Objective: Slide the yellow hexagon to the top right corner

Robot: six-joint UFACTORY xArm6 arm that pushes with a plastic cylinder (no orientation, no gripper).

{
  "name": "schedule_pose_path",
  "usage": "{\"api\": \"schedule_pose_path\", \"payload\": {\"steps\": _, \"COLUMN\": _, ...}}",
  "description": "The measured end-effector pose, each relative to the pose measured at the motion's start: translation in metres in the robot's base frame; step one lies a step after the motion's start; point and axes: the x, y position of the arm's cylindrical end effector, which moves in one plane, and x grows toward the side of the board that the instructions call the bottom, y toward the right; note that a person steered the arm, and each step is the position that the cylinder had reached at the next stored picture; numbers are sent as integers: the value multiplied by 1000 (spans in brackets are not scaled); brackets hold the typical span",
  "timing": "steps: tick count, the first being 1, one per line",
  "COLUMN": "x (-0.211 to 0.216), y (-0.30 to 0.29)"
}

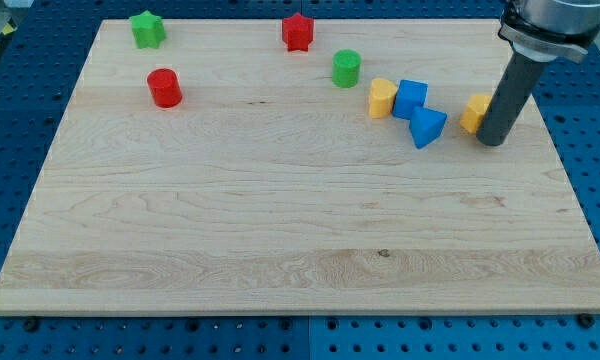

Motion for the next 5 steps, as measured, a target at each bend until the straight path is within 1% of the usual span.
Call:
{"api": "schedule_pose_path", "payload": {"steps": 1, "x": -24, "y": -3}}
{"api": "schedule_pose_path", "payload": {"steps": 3, "x": -54, "y": -56}}
{"api": "schedule_pose_path", "payload": {"steps": 4, "x": -78, "y": -60}}
{"api": "schedule_pose_path", "payload": {"steps": 5, "x": -72, "y": -59}}
